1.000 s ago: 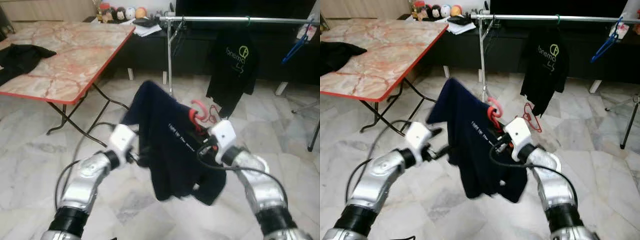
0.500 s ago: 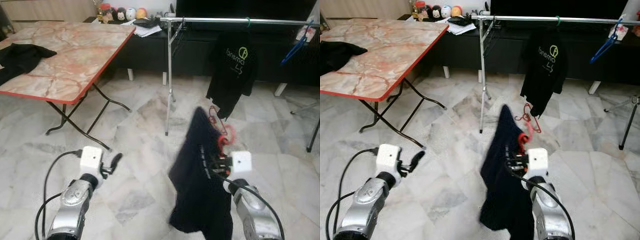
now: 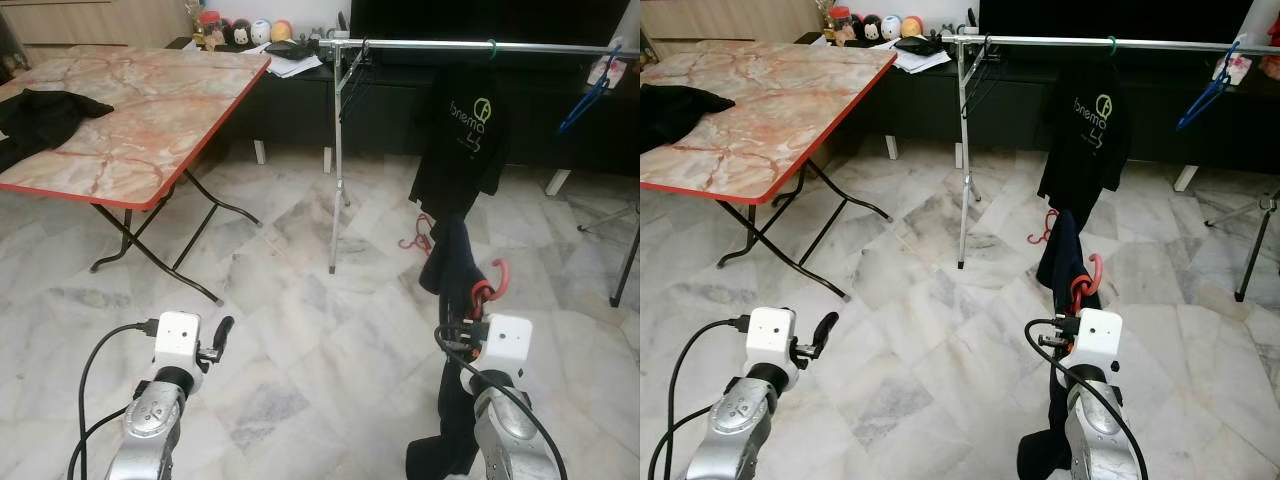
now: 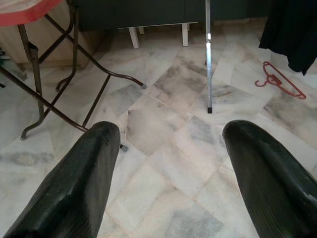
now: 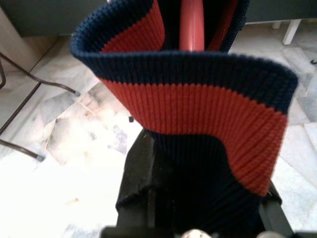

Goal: Hang hanger

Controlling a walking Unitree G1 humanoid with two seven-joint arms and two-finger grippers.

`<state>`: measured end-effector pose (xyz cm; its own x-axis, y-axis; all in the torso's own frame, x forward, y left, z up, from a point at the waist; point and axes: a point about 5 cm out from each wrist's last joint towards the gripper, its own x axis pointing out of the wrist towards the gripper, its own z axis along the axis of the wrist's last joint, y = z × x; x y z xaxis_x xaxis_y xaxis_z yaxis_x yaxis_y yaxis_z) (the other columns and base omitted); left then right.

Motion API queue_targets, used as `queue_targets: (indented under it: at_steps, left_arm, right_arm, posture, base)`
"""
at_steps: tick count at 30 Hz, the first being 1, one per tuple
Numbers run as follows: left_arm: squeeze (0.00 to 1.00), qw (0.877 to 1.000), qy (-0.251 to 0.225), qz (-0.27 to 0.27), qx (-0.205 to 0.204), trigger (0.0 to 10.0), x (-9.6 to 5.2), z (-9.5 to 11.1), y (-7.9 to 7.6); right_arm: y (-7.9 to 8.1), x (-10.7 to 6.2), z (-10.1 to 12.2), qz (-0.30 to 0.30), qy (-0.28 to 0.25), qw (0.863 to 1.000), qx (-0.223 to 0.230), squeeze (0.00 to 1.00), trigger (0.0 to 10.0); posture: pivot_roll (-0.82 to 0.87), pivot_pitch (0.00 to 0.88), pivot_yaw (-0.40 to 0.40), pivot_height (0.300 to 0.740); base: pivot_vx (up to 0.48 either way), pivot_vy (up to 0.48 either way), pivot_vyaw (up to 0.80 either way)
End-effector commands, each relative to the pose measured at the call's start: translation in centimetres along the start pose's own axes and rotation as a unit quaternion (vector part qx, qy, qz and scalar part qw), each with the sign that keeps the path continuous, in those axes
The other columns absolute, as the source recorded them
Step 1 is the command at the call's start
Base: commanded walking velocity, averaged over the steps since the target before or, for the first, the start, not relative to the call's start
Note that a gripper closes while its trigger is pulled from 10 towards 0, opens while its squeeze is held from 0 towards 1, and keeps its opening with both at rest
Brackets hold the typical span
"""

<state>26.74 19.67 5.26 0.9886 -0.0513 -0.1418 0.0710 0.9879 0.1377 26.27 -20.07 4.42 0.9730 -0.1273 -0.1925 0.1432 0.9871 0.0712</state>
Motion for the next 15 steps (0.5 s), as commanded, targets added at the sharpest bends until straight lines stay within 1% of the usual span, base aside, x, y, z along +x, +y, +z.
queue_targets:
  at_steps: [1,4,10,15]
  left_arm:
    - [0.0,1.0,-0.004,0.005,0.004,10.0,0.04,0.19,0.1]
    - [0.0,1.0,-0.004,0.007,0.003,10.0,0.14,0.22,0.15]
    - [0.0,1.0,-0.006,0.002,0.004,10.0,0.31,0.39,-0.13]
    - [0.0,1.0,-0.01,-0.004,0.002,10.0,0.3,0.5,-0.46]
  right_arm:
    - [0.46,0.25,1.6,0.002,-0.038,0.999,0.001,0.0,10.0]
    - [0.6,0.42,1.76,0.001,-0.037,0.999,0.0,0.0,10.0]
    - [0.69,0.59,2.07,0.0,-0.04,0.999,-0.001,0.0,10.0]
    - [0.9,0.51,1.87,0.0,-0.039,0.999,0.001,0.0,10.0]
  posture:
    - [-0.04,0.017,0.029,0.74]
    - [-0.04,0.014,0.028,0.74]
    - [-0.04,0.01,0.031,0.74]
    - [-0.04,0.0,0.034,0.74]
  base:
    - [0.0,0.289,0.0]
    - [0.0,0.334,0.0]
    - [0.0,0.399,-0.78]
    - [0.0,0.395,-0.78]
